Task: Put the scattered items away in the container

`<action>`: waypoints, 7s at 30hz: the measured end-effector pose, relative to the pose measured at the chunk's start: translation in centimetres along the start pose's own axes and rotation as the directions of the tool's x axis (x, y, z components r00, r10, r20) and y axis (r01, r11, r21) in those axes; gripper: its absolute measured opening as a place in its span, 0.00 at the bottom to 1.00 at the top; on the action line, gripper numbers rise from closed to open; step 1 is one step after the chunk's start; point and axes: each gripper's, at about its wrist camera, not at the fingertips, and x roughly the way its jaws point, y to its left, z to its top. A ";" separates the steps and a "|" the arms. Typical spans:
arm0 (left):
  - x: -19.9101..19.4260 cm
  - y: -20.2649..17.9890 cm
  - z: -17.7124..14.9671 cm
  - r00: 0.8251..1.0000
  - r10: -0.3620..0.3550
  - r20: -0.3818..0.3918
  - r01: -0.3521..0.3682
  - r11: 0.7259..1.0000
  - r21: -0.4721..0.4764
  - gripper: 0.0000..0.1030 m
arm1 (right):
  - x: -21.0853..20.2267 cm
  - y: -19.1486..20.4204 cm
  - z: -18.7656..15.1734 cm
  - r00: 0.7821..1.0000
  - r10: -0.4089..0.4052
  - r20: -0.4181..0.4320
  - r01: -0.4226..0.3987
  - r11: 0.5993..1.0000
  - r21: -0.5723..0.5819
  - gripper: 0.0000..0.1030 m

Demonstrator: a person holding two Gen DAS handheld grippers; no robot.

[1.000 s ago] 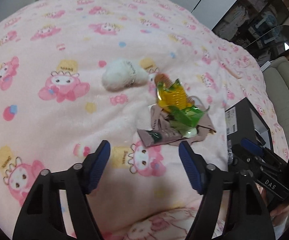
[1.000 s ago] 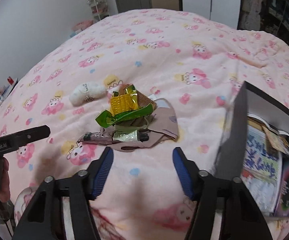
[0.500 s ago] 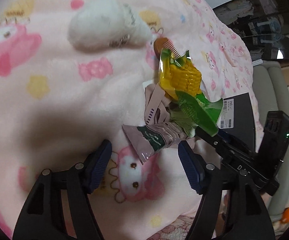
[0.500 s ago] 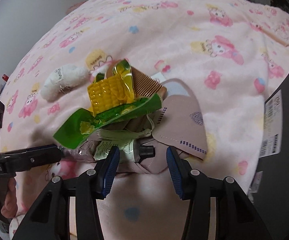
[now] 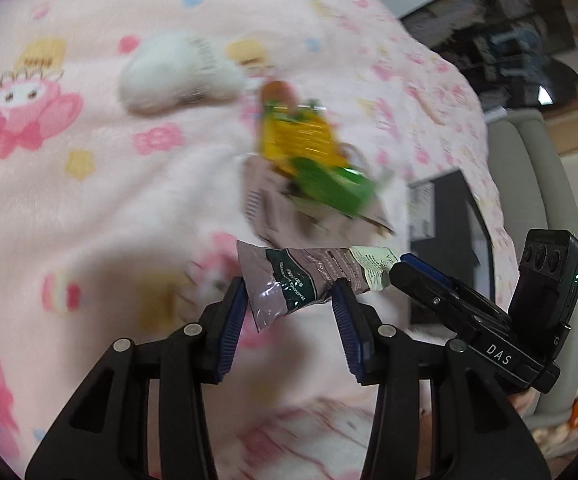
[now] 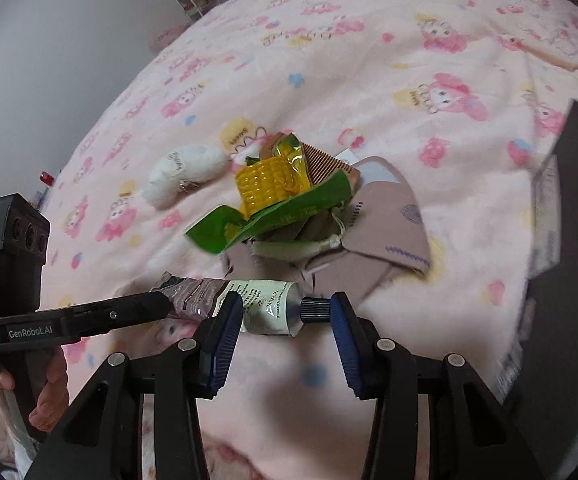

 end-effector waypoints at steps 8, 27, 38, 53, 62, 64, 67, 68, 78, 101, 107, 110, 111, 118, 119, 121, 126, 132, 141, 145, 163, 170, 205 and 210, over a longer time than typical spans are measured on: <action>-1.5 -9.5 -4.9 0.999 -0.023 -0.026 0.028 0.978 0.209 0.41 | -10.9 -2.9 -6.8 0.993 -0.019 0.121 0.006 0.995 0.103 0.40; 11.3 -19.4 -12.7 0.960 0.057 -0.274 0.053 0.925 0.377 0.44 | -15.1 -16.2 -18.7 0.991 -0.123 0.053 0.093 0.917 0.388 0.40; 11.0 -18.1 -11.0 0.978 0.047 -0.203 0.006 0.968 0.250 0.44 | -15.8 -17.5 -17.1 0.985 -0.137 0.101 0.082 0.900 0.429 0.40; 15.4 -17.6 -9.7 0.960 0.086 -0.268 -0.050 0.989 0.138 0.59 | -8.5 -21.6 -14.3 0.995 -0.097 -0.034 0.101 0.854 0.510 0.44; 15.1 -19.6 -11.0 0.961 0.115 -0.251 -0.046 0.964 0.264 0.42 | -8.8 -20.9 -14.4 0.996 -0.091 0.018 0.071 0.872 0.485 0.43; 15.0 -19.7 -10.9 0.963 0.097 -0.252 -0.031 0.967 0.254 0.41 | -9.2 -20.7 -14.4 0.995 -0.091 0.032 0.065 0.874 0.481 0.42; 14.8 -19.1 -10.6 0.965 0.099 -0.242 -0.045 0.974 0.221 0.41 | -9.6 -21.0 -14.5 0.992 -0.120 0.045 0.082 0.863 0.498 0.42; 14.8 -19.0 -10.4 0.966 0.103 -0.236 -0.054 0.977 0.208 0.41 | -9.7 -21.3 -14.6 0.990 -0.136 0.045 0.094 0.856 0.509 0.42; 15.6 -18.3 -9.5 0.964 0.084 -0.252 -0.036 0.982 0.188 0.45 | -8.1 -22.1 -13.7 0.992 -0.116 0.040 0.079 0.856 0.511 0.42; 13.0 -18.7 -10.6 0.975 0.121 -0.189 -0.078 0.972 0.222 0.46 | -8.5 -26.9 -16.3 0.987 -0.158 0.022 0.102 0.732 0.674 0.39; 13.4 -16.7 -9.0 0.973 0.038 -0.229 -0.016 0.995 0.094 0.49 | -6.4 -27.7 -15.7 0.994 -0.108 0.029 0.061 0.742 0.668 0.48; 14.0 -16.6 -8.7 0.966 0.034 -0.255 -0.009 0.995 0.095 0.49 | -6.2 -27.7 -15.5 0.995 -0.092 0.045 0.041 0.762 0.647 0.50; 13.9 -16.8 -8.7 0.966 0.054 -0.254 -0.024 0.993 0.119 0.47 | -6.3 -27.6 -15.4 0.994 -0.101 0.048 0.047 0.769 0.638 0.49; 10.6 -17.3 -9.2 0.978 0.026 -0.205 0.011 0.984 0.178 0.43 | -9.8 -25.7 -15.6 0.981 -0.149 0.123 0.057 0.830 0.554 0.45; 9.9 -17.5 -9.4 0.980 0.015 -0.199 0.023 0.982 0.189 0.43 | -10.6 -25.3 -15.6 0.979 -0.155 0.135 0.058 0.839 0.542 0.45; 7.6 -17.7 -9.6 0.983 -0.019 -0.185 0.059 0.975 0.215 0.43 | -12.7 -24.3 -15.6 0.971 -0.169 0.170 0.063 0.864 0.500 0.45; 4.3 -21.2 -9.0 0.987 -0.096 -0.126 0.126 0.960 0.250 0.43 | -14.7 -19.8 -13.0 0.951 -0.166 0.260 0.044 0.906 0.420 0.45; 6.5 -28.0 -5.6 0.990 -0.120 -0.074 0.136 0.947 0.290 0.43 | -21.9 -20.3 -7.3 0.934 -0.166 0.317 0.052 0.939 0.340 0.45; 17.3 -31.3 2.7 0.993 -0.005 -0.117 0.033 0.972 0.235 0.43 | -16.8 -29.7 -0.5 0.972 -0.134 0.192 0.042 0.908 0.418 0.45; 21.3 -31.5 4.1 0.987 0.036 -0.156 -0.001 0.976 0.218 0.43 | -14.9 -32.3 -0.9 0.982 -0.104 0.155 0.020 0.884 0.468 0.45; 23.6 -34.9 -0.3 0.975 0.164 -0.153 -0.091 0.913 0.397 0.48 | -18.1 -32.2 -2.6 0.962 -0.236 0.138 0.142 0.862 0.486 0.45; 26.4 -36.1 0.1 0.954 0.264 -0.140 -0.178 0.878 0.444 0.48 | -17.5 -32.0 -2.3 0.942 -0.318 0.104 0.243 0.863 0.443 0.45; 16.5 -36.4 -3.6 0.980 0.194 0.048 -0.190 0.832 0.521 0.49 | -19.2 -25.6 -3.8 0.904 -0.392 0.169 0.309 0.874 0.374 0.45; 13.2 -36.1 -6.0 0.971 0.211 0.115 -0.239 0.789 0.566 0.50 | -19.3 -22.5 -5.7 0.894 -0.409 0.182 0.337 0.883 0.327 0.47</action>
